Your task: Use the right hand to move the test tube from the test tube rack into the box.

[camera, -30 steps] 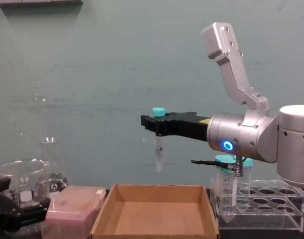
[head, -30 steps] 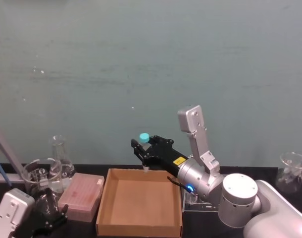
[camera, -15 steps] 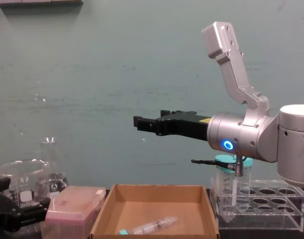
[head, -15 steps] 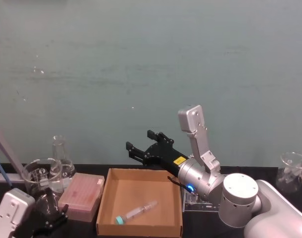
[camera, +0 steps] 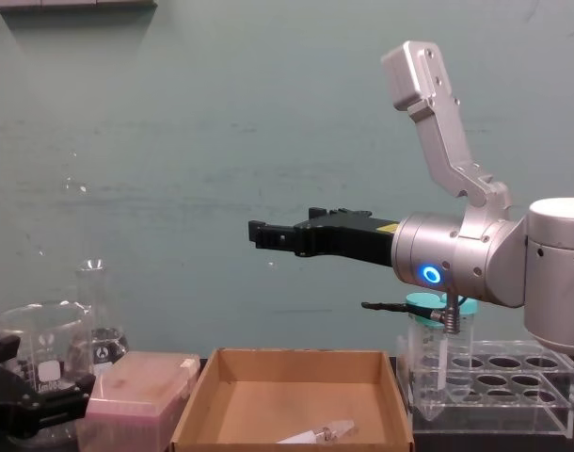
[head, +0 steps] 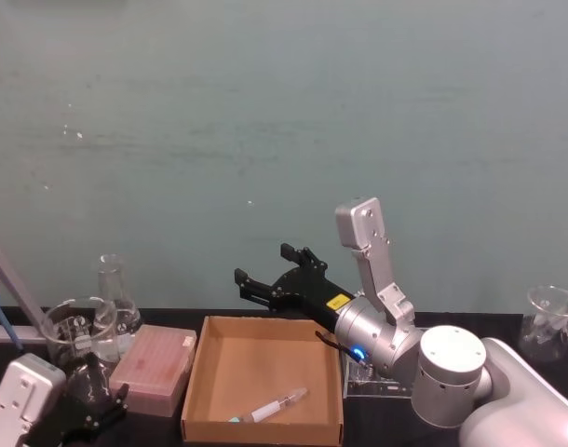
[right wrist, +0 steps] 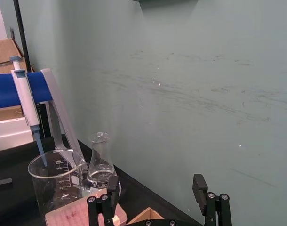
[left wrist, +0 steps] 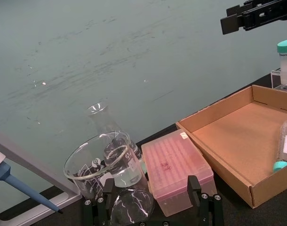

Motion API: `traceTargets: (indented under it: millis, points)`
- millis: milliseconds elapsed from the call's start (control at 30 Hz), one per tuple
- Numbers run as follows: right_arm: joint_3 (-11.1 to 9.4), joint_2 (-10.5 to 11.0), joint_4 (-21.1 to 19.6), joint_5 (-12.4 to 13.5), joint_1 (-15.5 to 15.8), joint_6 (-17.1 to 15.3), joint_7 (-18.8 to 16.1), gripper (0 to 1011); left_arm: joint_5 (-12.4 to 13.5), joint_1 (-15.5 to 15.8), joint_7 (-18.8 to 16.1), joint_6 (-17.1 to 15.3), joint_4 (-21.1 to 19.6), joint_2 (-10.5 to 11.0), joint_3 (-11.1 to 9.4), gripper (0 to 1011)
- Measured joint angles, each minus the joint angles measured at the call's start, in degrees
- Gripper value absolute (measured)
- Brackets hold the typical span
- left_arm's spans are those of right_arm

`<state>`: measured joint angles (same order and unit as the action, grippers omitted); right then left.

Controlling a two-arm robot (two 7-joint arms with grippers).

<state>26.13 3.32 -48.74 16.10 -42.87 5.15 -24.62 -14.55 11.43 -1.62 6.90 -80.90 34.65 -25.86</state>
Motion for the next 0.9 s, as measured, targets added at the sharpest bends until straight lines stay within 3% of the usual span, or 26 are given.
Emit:
traceTargets:
  millis: [233, 433, 533, 567, 733, 900]
  points:
    - [-0.92, 1.38, -5.43, -0.51, 2.56, 1.18, 0.18, 1003, 0.01, 0.00, 0.00, 0.00, 0.00, 0.00, 0.00, 1000]
    - [-3.52, 4.51, -14.98, -0.25, 6.42, 2.08, 1.25, 1003, 0.01, 0.00, 0.00, 0.00, 0.00, 0.00, 0.00, 1000]
    - [-5.99, 7.05, -20.88, 0.00, 9.79, 1.86, 3.38, 1003, 0.01, 0.00, 0.00, 0.00, 0.00, 0.00, 0.00, 1000]
    - [-5.99, 7.05, -20.88, 0.00, 9.79, 1.86, 3.38, 1003, 0.01, 0.00, 0.00, 0.00, 0.00, 0.00, 0.00, 1000]
    - [-11.16, 10.67, -29.13, -0.05, 17.01, -0.70, 8.94, 1003, 0.01, 0.00, 0.00, 0.00, 0.00, 0.00, -0.01, 1000]
    - [-14.80, 12.43, -32.20, -1.29, 22.23, -2.73, 13.25, 1003, 0.01, 0.00, 0.00, 0.00, 0.00, 0.00, 0.00, 1000]
